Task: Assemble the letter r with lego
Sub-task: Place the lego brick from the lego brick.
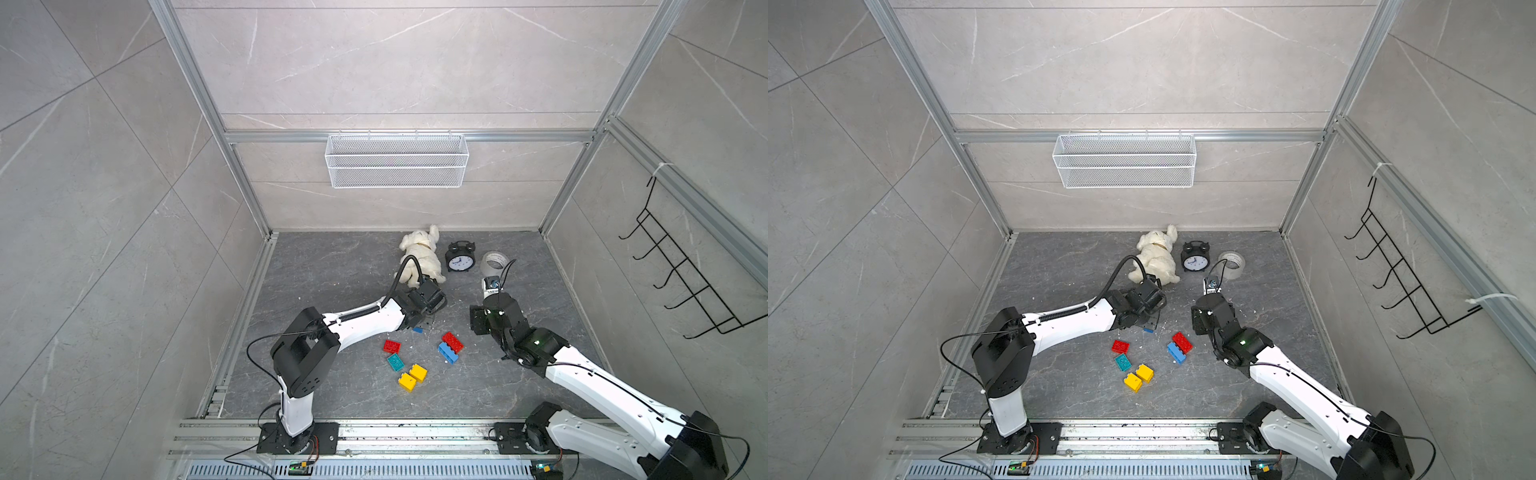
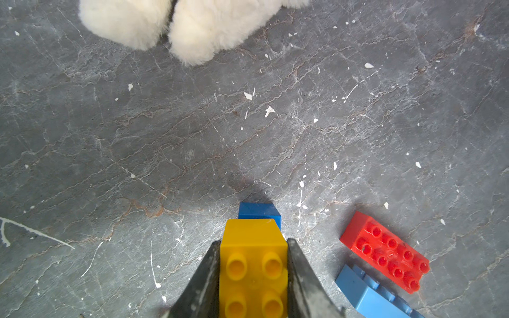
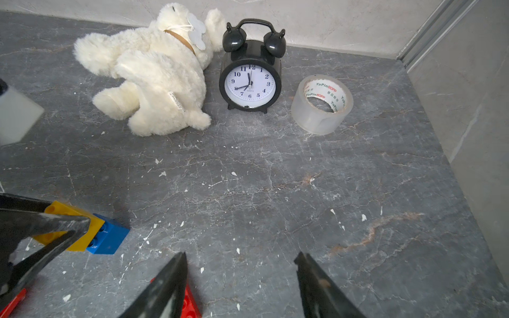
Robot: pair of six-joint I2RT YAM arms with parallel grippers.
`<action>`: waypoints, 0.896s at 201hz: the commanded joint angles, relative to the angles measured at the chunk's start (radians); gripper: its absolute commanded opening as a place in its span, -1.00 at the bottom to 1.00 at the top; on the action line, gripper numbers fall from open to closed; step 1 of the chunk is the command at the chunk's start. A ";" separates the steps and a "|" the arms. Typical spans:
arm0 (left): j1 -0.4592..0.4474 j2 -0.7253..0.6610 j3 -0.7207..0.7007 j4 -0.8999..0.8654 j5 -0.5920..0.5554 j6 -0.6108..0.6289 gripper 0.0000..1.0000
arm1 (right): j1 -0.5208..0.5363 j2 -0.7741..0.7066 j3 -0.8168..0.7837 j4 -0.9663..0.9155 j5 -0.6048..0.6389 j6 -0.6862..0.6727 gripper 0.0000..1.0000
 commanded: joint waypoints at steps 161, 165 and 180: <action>-0.005 0.055 0.005 0.015 0.016 -0.046 -0.77 | -0.021 -0.006 -0.029 -0.005 -0.001 0.017 0.33; -0.005 0.055 0.007 0.014 0.016 -0.045 -0.77 | -0.021 -0.004 -0.029 -0.004 -0.001 0.017 0.33; -0.004 0.057 0.007 0.012 0.021 -0.044 -0.77 | -0.021 -0.004 -0.028 -0.007 -0.001 0.017 0.33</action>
